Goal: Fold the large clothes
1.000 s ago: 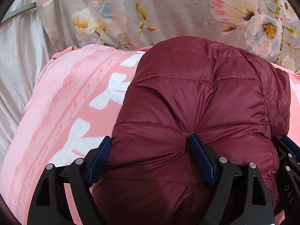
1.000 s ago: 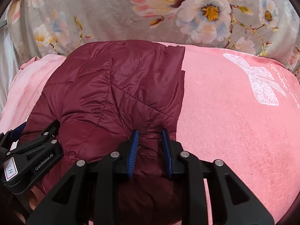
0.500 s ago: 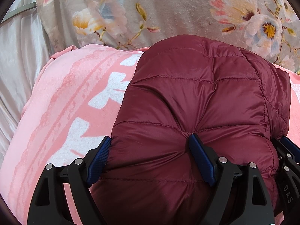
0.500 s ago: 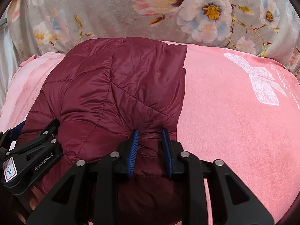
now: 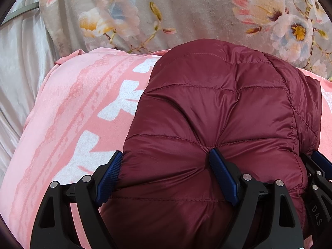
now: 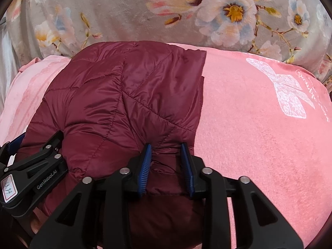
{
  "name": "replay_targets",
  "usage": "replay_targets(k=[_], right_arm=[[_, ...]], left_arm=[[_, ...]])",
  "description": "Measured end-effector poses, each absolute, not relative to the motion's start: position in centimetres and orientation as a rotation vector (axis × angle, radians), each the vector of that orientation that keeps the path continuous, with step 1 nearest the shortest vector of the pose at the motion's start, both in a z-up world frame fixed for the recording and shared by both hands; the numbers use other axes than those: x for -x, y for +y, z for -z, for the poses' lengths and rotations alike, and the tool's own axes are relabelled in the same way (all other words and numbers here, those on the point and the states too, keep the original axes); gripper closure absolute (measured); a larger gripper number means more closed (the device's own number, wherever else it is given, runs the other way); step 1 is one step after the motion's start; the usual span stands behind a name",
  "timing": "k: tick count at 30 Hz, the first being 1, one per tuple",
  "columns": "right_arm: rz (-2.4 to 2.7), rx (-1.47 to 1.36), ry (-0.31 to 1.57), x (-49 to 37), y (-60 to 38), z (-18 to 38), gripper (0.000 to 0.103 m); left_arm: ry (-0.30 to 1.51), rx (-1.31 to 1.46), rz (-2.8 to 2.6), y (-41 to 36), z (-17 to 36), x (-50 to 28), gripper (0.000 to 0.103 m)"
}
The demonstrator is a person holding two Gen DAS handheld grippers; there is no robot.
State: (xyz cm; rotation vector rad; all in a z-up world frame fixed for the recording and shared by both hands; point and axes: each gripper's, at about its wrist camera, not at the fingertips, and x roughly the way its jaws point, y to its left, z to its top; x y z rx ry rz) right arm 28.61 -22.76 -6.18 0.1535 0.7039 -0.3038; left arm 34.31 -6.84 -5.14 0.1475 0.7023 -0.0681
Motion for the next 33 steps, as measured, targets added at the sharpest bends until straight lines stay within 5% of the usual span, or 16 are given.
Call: replay_targets(k=[6,21,33], right_arm=[[0.331,-0.135,0.629,-23.4,-22.7,4.4,0.036],[0.27,-0.091,0.615,-7.1,-16.1,6.0,0.019],[0.249,-0.106,0.625,-4.6,-14.7,6.6,0.012]], left_arm=[[0.696,-0.15,0.087,-5.2,3.9,-31.8,0.019],[0.719,-0.196,0.113,-0.4,5.3,-16.2,0.017],[0.682,-0.233,0.082,-0.6,6.3,-12.4,0.017]])
